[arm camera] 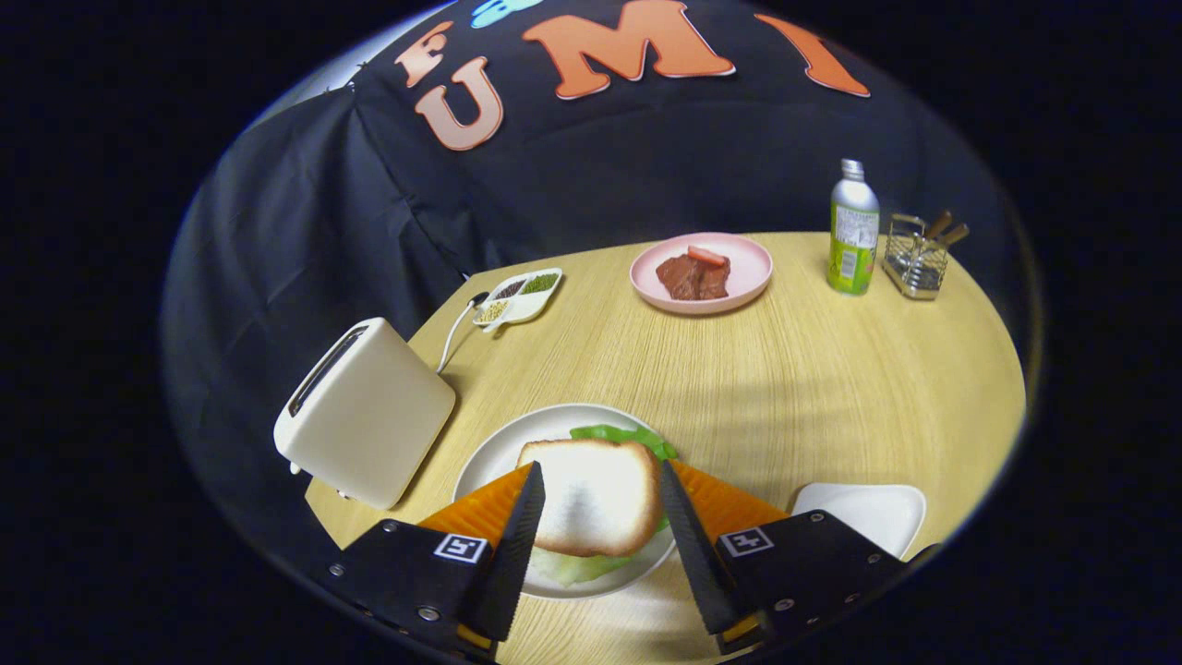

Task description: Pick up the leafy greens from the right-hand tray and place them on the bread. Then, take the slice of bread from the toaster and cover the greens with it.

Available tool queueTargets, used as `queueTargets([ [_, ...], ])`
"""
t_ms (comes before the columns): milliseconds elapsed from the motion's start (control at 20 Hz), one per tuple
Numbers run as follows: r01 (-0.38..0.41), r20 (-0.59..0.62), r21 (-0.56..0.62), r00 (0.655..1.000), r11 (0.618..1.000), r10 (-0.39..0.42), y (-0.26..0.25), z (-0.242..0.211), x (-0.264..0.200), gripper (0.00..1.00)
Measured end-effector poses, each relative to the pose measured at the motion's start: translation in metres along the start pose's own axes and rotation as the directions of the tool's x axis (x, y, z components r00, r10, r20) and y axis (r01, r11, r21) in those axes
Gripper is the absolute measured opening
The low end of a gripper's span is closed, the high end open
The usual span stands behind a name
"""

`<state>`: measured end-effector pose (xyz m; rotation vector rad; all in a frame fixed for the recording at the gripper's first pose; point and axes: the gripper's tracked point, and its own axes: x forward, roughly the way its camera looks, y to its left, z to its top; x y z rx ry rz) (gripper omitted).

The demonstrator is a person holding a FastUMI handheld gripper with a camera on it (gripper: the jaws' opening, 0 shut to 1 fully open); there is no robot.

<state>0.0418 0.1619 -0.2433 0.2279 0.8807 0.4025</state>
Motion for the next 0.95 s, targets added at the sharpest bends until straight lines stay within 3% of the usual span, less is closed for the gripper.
queueTargets([
  [150,0.029,0.134,-0.054,0.991,0.998,-0.021,0.002,0.027,-0.031,0.84],
  [300,0.085,0.294,-0.107,0.955,0.991,-0.050,-0.002,0.059,-0.065,0.88],
  [600,0.203,0.574,-0.139,0.814,0.969,-0.088,-0.008,0.107,-0.141,0.88],
  [950,0.313,0.715,-0.138,0.687,0.940,-0.124,-0.007,0.115,-0.199,0.88],
])
